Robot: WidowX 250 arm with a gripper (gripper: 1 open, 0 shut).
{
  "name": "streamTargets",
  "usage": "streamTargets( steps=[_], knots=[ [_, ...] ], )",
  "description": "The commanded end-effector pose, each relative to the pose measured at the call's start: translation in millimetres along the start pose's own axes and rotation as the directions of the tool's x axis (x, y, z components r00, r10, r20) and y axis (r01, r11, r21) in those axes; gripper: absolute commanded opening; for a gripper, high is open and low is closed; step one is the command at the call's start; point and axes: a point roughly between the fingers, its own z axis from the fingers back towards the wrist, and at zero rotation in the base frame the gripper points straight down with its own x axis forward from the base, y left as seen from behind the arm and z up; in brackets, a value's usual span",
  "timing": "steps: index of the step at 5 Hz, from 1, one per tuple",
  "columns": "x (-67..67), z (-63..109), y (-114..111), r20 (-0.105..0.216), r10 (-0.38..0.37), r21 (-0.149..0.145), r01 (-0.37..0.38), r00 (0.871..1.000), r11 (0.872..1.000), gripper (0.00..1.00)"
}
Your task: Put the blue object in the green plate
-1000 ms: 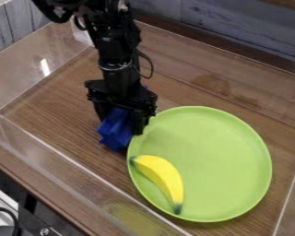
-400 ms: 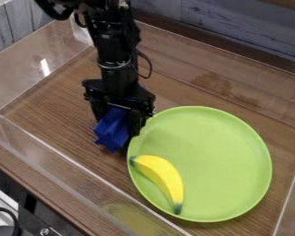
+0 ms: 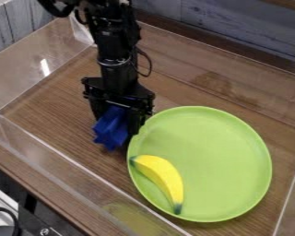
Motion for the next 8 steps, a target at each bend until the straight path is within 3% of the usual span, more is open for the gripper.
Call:
streamTargets(
  steps=[1,8],
  knots=[
    [12.0,22.0,-0.7,0.077,-0.012,0.012,0.012,0.997,1.0,0.0],
    [8.7,51.9,-6.1,0.061,-0.019,0.043,0.016,0.998,0.999,0.0]
  ],
)
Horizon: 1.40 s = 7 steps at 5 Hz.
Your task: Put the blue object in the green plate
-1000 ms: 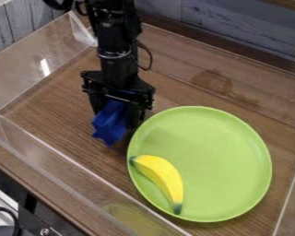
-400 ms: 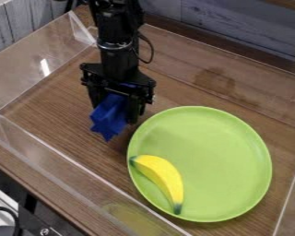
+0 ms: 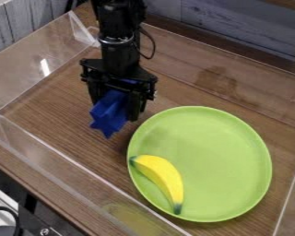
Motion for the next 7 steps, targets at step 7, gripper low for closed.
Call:
streamTargets(
  steps=[7],
  knots=[
    [40.0,101.1,-101.8,0.156,-0.103,-0.013,0.107,0.982,0.994,0.0]
  ],
)
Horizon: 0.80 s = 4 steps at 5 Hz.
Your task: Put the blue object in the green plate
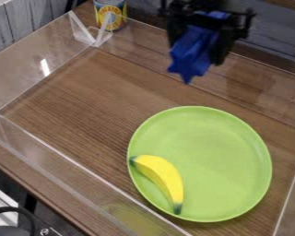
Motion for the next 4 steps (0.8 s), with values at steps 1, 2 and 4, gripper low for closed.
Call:
streamTargets(
  steps=[1,2,4],
  knots=[
    [7.4,19.8,-19.8,0.062,-0.016,-0.013,0.017,0.998,1.0,0.0],
    [2.9,24.7,-34.4,0.068,-0.03,-0.017,0.031,0.997,0.999,0.0],
    [-6.9,29.6,-67.4,0.075,-0.05,-0.02,0.052,0.996,0.998,0.0]
  ],
)
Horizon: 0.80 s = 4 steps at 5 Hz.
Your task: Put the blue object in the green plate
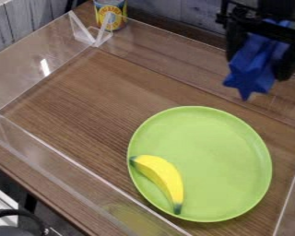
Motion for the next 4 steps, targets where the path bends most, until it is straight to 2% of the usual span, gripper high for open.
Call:
streamTargets(
  steps=[1,4],
  knots=[
    [19.6,9.2,-11.2,0.056,0.015,-0.016,-0.015,0.998,1.0,0.0],
    [41.0,-14.5,-27.4,0.059,0.026,-0.02,-0.025,0.998,0.999,0.0]
  ],
)
